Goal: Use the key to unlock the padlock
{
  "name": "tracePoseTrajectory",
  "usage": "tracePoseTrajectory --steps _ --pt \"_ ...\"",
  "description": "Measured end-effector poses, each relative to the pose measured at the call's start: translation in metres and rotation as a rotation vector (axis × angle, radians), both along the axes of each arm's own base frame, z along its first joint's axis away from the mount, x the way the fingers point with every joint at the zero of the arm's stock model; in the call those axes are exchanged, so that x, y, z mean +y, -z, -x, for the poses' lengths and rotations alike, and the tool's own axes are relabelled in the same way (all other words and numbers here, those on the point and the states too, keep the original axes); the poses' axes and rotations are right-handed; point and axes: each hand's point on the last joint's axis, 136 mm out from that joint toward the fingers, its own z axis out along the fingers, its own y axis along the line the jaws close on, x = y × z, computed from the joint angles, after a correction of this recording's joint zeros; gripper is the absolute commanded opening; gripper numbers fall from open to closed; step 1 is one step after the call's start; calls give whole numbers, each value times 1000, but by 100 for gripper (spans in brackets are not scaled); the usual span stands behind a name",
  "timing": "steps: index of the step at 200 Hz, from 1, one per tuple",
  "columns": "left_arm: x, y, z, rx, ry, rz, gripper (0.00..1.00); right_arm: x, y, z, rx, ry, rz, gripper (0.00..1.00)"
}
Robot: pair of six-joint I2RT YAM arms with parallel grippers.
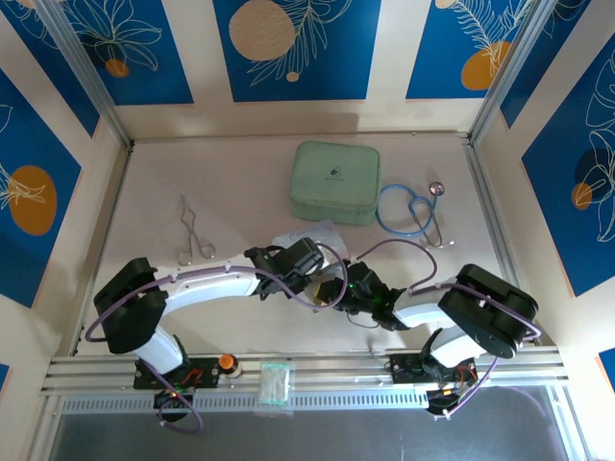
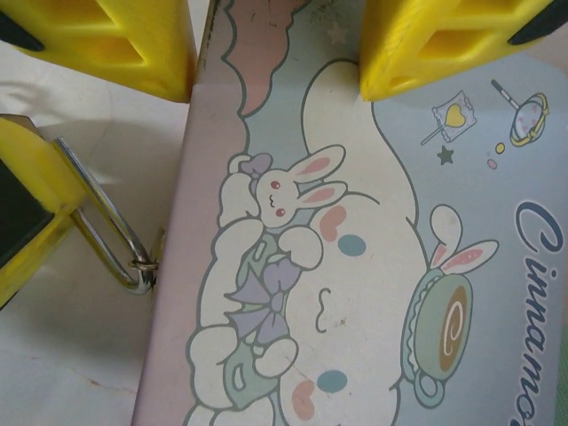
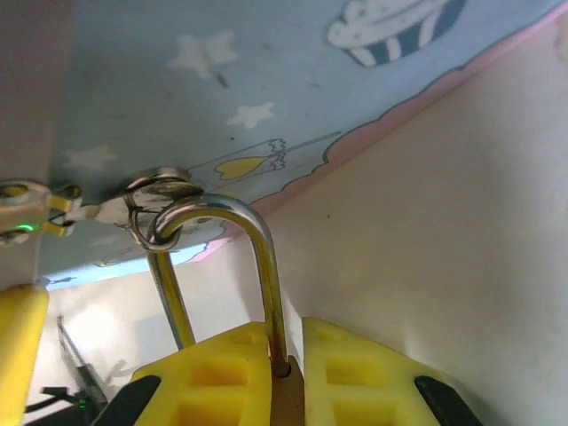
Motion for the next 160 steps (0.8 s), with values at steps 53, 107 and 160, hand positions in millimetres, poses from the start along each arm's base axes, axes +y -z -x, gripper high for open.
tracePoseTrajectory --steps 53,107,160 --pt "-2 1 1 -17 -19 -51 48 -1 -1 -2 12 72 -81 7" --pt "-2 3 0 -50 -17 -106 46 -3 -6 -9 25 100 -166 6" --pt "-2 3 0 -64 -12 -114 46 -10 -10 -14 21 115 -153 6"
